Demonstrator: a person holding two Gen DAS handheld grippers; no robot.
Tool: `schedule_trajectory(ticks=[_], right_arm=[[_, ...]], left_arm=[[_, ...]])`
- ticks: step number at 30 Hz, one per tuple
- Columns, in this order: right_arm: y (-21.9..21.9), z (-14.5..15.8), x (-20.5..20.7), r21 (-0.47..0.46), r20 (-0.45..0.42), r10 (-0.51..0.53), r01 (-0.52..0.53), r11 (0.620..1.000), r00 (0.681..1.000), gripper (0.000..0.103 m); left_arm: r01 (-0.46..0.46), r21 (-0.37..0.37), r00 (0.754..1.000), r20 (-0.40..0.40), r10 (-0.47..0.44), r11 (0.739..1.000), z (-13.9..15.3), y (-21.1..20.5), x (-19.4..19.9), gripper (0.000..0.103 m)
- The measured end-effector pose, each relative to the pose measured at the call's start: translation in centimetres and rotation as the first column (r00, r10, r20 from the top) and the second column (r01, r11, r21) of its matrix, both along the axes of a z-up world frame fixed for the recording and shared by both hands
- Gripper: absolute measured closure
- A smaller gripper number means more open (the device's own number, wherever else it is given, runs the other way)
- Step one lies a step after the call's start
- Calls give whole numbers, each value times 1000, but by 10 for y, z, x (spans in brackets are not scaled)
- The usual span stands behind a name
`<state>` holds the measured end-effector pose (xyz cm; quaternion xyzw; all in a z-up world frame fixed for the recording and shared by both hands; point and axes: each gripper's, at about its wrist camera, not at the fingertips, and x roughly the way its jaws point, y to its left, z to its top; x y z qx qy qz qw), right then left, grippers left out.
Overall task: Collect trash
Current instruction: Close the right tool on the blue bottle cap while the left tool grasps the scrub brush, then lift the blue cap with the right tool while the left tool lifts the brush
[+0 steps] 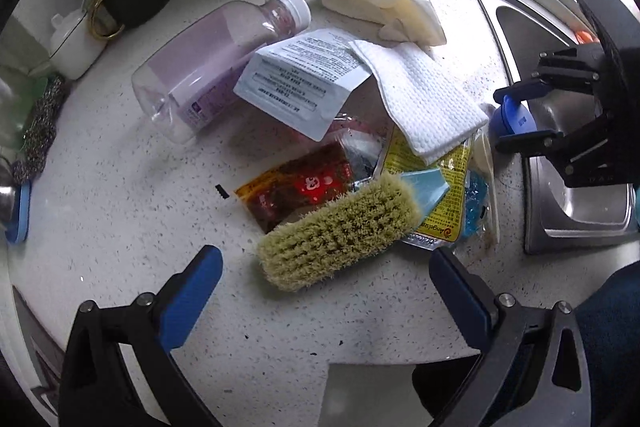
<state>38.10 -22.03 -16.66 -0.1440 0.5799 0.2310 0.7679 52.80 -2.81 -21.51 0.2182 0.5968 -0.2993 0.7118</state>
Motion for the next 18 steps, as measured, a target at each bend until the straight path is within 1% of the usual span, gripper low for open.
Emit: schedule_trajectory(ticks=[3, 6, 7, 9, 11, 12, 13, 15, 16, 18], right_arm=[[3, 8, 0, 2, 7, -9, 9, 1000, 1000, 60], [-1, 16, 6, 17, 0, -33, 33, 999, 999, 60], [-4, 18, 9, 25, -7, -40, 40, 999, 999, 60], [-5, 21, 10, 32, -14, -53, 53, 998, 999, 60], [-6, 21, 8, 32, -20, -64, 64, 997, 998, 60], [-15, 16, 18, 35, -25, -70, 71, 997, 997, 60], [-16, 16, 19, 38, -30, -77, 78, 996, 997, 60], [-19, 17, 22, 46, -38, -91, 93, 995, 995, 60], [-21, 17, 22, 51, -41, -96, 99, 994, 994, 60], [-22, 20, 25, 59, -44, -107, 110, 992, 993, 60]], left_arm=[[91, 10, 996, 1, -91, 996, -6, -7, 3, 0], [142, 16, 990, 6, -142, 990, -14, -18, 7, 1], [151, 14, 988, 4, -151, 988, -15, -20, 8, 2], [164, 13, 986, 3, -164, 986, -19, -26, 9, 14], [178, 7, 984, -13, -178, 984, -25, -35, 11, 20], [187, 14, 982, -8, -187, 982, -28, -39, 10, 20], [197, 19, 980, 0, -197, 980, -30, -42, 8, 21], [207, 6, 978, -9, -206, 978, -31, -44, 7, 34], [207, -1, 978, -11, -207, 978, -31, -46, 7, 36], [203, -14, 979, -20, -204, 979, -30, -47, 7, 45]])
